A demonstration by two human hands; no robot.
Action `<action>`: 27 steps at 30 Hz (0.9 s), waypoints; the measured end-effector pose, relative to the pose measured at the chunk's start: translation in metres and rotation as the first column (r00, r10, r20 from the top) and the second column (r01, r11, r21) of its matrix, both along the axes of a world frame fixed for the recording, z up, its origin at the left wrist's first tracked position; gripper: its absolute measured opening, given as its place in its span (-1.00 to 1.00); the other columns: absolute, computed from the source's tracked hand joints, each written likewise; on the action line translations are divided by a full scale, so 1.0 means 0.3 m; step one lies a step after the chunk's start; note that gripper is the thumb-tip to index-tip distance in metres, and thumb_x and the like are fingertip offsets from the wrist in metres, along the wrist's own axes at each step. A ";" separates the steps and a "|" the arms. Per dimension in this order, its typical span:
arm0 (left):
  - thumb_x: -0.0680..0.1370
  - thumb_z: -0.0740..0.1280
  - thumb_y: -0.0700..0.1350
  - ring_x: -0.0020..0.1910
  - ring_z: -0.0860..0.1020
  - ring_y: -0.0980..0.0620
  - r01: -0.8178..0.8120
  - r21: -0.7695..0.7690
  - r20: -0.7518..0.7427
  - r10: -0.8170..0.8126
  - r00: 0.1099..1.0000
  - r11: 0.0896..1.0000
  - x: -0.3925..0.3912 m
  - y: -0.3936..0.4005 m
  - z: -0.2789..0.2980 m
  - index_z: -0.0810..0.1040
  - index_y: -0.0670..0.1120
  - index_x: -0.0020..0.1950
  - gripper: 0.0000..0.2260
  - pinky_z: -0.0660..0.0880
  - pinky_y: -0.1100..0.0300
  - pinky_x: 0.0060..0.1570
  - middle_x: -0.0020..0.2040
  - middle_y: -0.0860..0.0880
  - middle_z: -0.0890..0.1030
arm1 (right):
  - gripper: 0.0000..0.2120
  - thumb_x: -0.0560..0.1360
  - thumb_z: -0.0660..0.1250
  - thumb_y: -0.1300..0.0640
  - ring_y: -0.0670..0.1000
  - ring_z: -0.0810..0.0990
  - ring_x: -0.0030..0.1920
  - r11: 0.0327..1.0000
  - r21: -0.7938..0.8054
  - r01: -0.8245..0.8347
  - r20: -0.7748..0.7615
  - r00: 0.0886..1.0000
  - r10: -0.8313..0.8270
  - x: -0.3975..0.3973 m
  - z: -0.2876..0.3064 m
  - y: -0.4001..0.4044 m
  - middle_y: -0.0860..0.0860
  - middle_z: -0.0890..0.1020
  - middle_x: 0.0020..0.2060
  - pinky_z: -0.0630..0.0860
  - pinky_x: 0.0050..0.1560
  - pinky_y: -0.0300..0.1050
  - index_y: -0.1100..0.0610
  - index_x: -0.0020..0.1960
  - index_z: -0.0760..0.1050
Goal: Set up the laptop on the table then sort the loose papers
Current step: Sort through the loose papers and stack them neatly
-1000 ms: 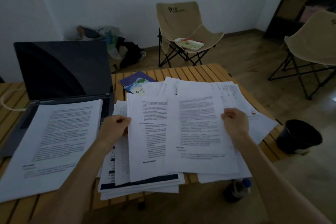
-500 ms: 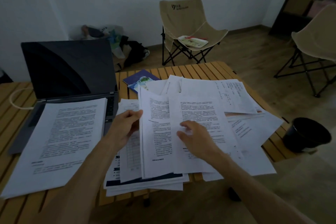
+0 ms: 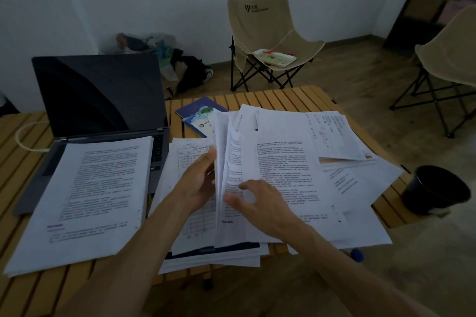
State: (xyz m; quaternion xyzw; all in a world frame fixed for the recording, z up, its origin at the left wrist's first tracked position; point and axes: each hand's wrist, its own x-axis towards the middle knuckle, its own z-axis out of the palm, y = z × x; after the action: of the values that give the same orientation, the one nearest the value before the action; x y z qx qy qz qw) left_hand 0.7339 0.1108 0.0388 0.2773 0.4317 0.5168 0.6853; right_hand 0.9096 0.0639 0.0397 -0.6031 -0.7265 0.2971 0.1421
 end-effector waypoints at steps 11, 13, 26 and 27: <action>0.57 0.34 -0.05 0.13 0.60 -0.13 0.000 0.020 -0.063 0.001 0.998 1.000 -0.008 -0.002 -0.006 0.53 -0.18 0.22 -0.71 0.54 -0.16 0.18 0.15 -0.21 0.63 | 0.05 0.17 -0.20 -0.69 -0.04 0.34 0.40 0.999 0.018 -0.050 0.015 0.999 0.050 -0.037 0.001 0.003 -0.10 0.48 0.28 0.02 0.50 0.36 -0.03 0.28 0.48; 0.57 0.34 -0.05 0.20 0.59 -0.14 0.010 0.018 -0.052 -0.009 0.999 1.000 -0.016 0.000 -0.009 0.52 -0.15 0.21 -0.73 0.50 -0.18 0.24 0.21 -0.19 0.62 | -0.01 0.20 -0.17 -0.67 -0.05 0.34 0.40 0.999 0.004 -0.035 -0.013 0.999 0.035 -0.033 -0.002 0.001 -0.09 0.48 0.29 -0.01 0.51 0.34 -0.04 0.28 0.47; 0.60 0.30 -0.10 0.12 0.46 -0.16 -0.073 -0.061 -0.042 0.071 0.997 0.995 -0.048 -0.007 0.000 0.50 -0.25 0.34 -0.64 0.38 -0.10 0.14 0.19 -0.23 0.57 | -0.48 0.52 0.18 -0.37 -0.05 0.36 0.38 0.999 -0.032 0.035 -0.065 0.997 -0.037 -0.032 -0.016 0.014 -0.10 0.51 0.28 -0.03 0.54 0.27 -0.04 0.28 0.51; 0.59 0.32 -0.11 0.11 0.45 -0.16 -0.079 -0.059 -0.047 0.076 0.996 0.995 -0.053 -0.005 0.000 0.50 -0.25 0.33 -0.64 0.33 -0.09 0.13 0.19 -0.23 0.55 | -0.55 0.54 0.21 -0.31 -0.04 0.38 0.36 0.999 -0.032 0.040 -0.063 0.997 -0.042 -0.034 -0.019 0.013 -0.09 0.52 0.25 -0.02 0.54 0.26 -0.02 0.24 0.52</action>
State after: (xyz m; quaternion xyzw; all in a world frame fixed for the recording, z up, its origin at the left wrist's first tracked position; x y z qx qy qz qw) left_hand 0.7178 0.1092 0.0387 0.2509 0.4730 0.5233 0.6630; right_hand 0.8995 0.0676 0.0340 -0.6103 -0.7044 0.3244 0.1618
